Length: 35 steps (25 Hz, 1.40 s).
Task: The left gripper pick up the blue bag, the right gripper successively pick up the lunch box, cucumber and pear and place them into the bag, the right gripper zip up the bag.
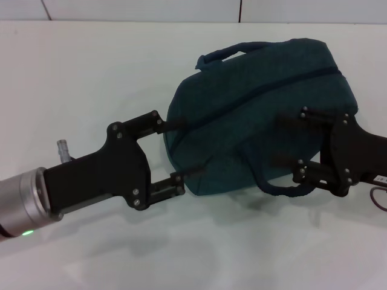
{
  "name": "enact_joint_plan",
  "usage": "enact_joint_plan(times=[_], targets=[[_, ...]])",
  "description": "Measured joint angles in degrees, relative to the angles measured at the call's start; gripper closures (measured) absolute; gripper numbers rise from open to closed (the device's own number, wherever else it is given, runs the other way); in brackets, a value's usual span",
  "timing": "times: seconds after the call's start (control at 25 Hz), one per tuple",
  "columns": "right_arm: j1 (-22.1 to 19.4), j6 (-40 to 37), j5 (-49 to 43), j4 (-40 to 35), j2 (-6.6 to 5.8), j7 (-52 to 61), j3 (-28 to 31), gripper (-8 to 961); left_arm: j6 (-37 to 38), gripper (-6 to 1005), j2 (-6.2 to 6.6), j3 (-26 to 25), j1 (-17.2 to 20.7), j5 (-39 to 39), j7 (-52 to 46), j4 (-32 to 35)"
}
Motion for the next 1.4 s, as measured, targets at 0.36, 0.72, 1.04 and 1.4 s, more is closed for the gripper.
enact_joint_plan(times=[0.36,0.72,1.04,1.4], targets=[[-1.0,-0.3,-0.1,0.0,0.91,-0.2,0.0,364,0.8,349,1.01,0.2,-0.5,1.8,-3.2,2.2],[-1.7,0.3,-0.1,-0.1,0.96,-2.5,0.3,364,0.5,349,1.04,0.0,-0.8,3.9,-3.3,3.1],[-1.6,2.4,-0.4,-0.4,0.71,-3.3,0.1,364,0.4,350,1.48,0.0,-1.4,4.0,-4.1,3.8],[-2.2,2.5,-2.3,-2.5,0.75,-3.4,0.1,364,0.3,350,1.60,0.0,-1.6,4.1,-5.0,3.9]])
